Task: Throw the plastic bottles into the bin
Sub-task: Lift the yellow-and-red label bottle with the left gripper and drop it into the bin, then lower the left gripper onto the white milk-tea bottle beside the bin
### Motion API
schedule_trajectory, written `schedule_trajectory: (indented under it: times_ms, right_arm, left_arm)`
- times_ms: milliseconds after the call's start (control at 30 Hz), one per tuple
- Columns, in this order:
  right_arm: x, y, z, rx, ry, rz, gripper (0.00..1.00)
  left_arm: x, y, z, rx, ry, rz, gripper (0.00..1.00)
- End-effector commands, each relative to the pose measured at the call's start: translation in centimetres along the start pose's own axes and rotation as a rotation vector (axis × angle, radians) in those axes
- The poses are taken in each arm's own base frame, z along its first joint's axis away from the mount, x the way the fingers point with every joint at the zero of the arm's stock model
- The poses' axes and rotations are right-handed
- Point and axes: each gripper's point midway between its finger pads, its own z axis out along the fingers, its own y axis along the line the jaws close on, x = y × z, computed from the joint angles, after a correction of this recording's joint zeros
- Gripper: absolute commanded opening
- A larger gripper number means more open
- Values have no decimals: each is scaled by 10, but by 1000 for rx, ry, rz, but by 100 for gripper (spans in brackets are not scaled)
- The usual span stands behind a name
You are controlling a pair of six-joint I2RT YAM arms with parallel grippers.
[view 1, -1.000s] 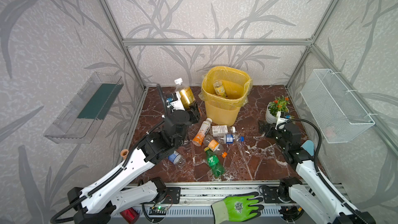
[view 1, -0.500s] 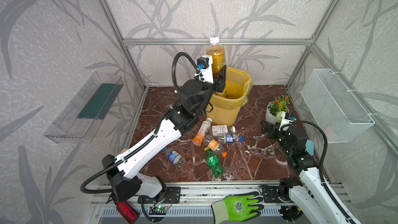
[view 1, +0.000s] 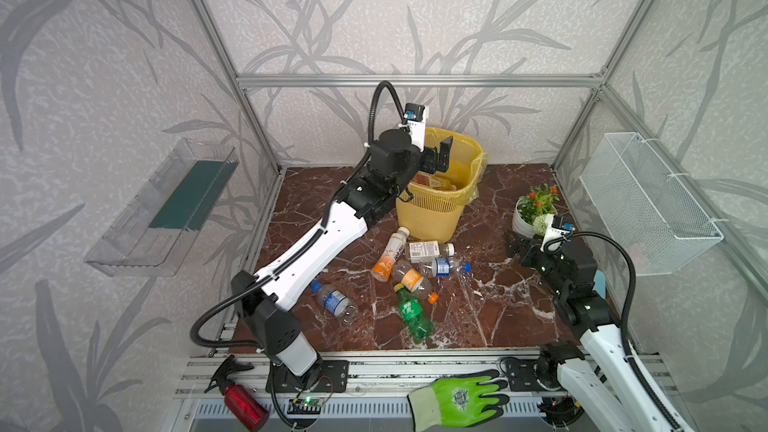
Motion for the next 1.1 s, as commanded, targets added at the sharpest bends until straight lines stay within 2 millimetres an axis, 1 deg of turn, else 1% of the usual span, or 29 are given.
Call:
schedule_trajectory:
  times_ms: [0, 100, 200, 233, 367, 433, 467, 533, 633, 733, 833, 933, 1067]
  right_arm:
    - [-10, 4, -1, -6, -12, 2, 98]
    - [-9, 4, 1, -10, -5, 9, 98]
    - [-1, 5, 7, -23, 26, 26, 97]
    - [2, 5, 8, -27, 37, 34, 97]
    - [15, 5, 16, -47, 75, 64, 96]
    - [18, 5, 19, -54, 84, 74, 96]
    - [20, 5, 20, -55, 88, 77, 96]
    - [23, 5, 23, -61, 99, 81, 96]
    - [27, 3, 26, -55, 107, 96, 96]
    - [32, 0, 28, -45, 111, 107, 96]
    - [36, -2, 31, -39, 121, 120, 95]
    - [38, -3, 33, -37, 128, 126, 95]
    - [39, -4, 35, -33, 135, 127, 94]
  left_arm:
    - [-26, -2, -23, 12, -106, 22, 99]
    - [-9, 6, -32, -15, -73, 20, 99]
    - [15, 18, -42, -61, -30, -2, 99]
    - [26, 22, -45, -77, -9, -16, 99]
    - [76, 43, -65, -162, 95, -65, 99]
    - [104, 58, -80, -231, 159, -75, 99]
    - [115, 67, -87, -273, 181, -93, 99]
    - [150, 85, -103, -369, 259, -119, 99]
    - [198, 100, -122, -434, 379, -95, 99]
    - [241, 105, -131, -437, 502, -78, 99]
    - [273, 105, -135, -430, 627, -62, 99]
    - [297, 107, -136, -425, 736, -44, 99]
    - [321, 107, -131, -401, 805, -58, 97]
